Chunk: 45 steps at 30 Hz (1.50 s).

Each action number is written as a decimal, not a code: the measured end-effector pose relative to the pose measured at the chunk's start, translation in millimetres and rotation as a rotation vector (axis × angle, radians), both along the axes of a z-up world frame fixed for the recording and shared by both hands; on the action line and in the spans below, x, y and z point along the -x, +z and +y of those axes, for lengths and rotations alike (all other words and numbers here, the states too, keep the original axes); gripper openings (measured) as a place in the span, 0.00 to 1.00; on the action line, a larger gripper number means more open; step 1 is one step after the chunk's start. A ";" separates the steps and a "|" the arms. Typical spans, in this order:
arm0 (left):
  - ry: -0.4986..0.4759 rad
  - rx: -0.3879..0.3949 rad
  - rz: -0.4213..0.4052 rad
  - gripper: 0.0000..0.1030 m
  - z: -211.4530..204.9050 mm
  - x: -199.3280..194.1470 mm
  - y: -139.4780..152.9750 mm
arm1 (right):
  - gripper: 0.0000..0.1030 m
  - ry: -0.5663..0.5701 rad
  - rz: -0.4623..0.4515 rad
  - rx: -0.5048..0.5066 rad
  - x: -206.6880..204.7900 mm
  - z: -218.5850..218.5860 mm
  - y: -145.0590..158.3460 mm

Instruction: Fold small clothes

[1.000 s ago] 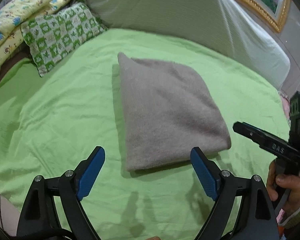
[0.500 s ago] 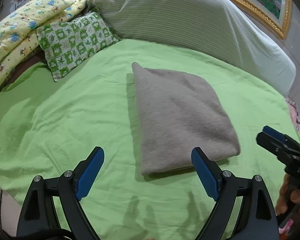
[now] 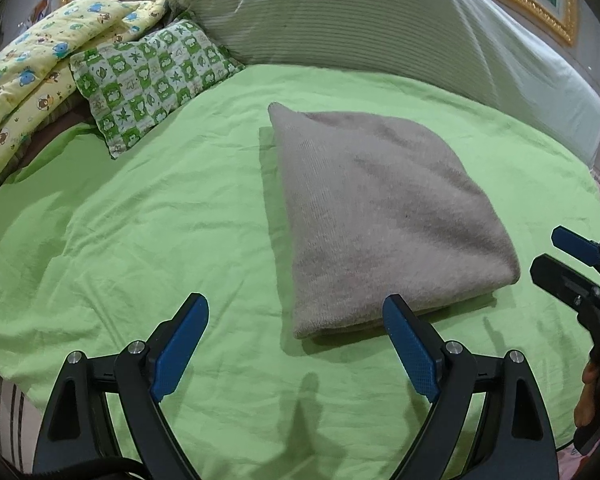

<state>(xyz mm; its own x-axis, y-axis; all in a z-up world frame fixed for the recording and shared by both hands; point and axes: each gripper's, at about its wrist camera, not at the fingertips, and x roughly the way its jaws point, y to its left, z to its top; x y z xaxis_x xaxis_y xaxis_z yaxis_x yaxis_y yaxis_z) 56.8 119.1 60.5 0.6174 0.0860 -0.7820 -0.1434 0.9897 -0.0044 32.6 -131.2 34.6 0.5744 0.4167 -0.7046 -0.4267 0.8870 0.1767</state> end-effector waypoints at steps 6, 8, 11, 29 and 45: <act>0.002 -0.005 0.002 0.87 -4.9 -4.1 -13.1 | 0.88 0.027 -0.032 0.035 6.4 4.9 -16.9; 0.007 -0.010 -0.011 0.87 -5.1 -5.0 -15.5 | 0.88 0.029 -0.044 0.044 7.8 6.6 -19.9; 0.008 -0.016 -0.011 0.87 -4.6 -9.5 -19.2 | 0.88 0.034 -0.051 0.039 7.0 6.4 -24.5; 0.012 -0.015 -0.018 0.87 -5.9 -19.2 -15.1 | 0.88 0.029 -0.029 0.026 -5.6 6.0 -33.1; 0.023 -0.005 -0.009 0.88 -5.2 -21.3 -13.9 | 0.91 0.010 -0.027 0.026 -8.8 9.0 -30.9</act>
